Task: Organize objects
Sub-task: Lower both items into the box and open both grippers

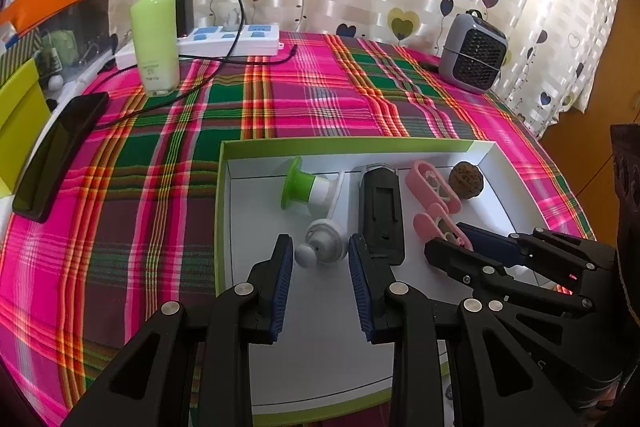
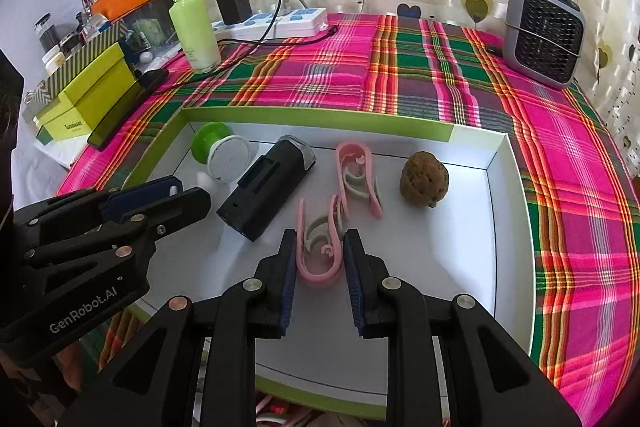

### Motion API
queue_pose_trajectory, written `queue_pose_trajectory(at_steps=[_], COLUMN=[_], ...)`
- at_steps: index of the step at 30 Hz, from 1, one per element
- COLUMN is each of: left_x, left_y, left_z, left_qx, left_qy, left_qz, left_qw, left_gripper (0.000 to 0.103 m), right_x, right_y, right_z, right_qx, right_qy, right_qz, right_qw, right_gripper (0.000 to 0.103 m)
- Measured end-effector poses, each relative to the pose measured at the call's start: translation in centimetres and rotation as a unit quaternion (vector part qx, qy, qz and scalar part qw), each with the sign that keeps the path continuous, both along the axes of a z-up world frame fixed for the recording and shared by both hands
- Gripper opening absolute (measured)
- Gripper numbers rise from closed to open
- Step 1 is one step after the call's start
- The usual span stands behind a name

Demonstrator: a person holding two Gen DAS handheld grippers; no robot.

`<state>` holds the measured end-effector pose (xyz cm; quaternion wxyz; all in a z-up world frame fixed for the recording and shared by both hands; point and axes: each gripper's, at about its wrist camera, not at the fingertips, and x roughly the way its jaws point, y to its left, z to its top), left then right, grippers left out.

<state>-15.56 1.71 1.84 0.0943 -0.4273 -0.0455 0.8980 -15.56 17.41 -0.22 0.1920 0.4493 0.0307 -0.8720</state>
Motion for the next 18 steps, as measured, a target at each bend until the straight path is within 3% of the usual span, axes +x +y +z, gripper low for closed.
queue_pose_trajectory(at_steps=[18], left_x=[0.02], left_y=[0.17], left_z=[0.04], left_qx=[-0.006], left_qy=[0.001], left_qz=[0.000], left_qw=[1.0000], left_gripper=[0.031], right_x=[-0.16], right_y=[0.11], right_z=[-0.04], right_qx=[-0.004], right_qy=[0.003], right_qz=[-0.003], right_qw=[1.000], right_gripper=[0.024])
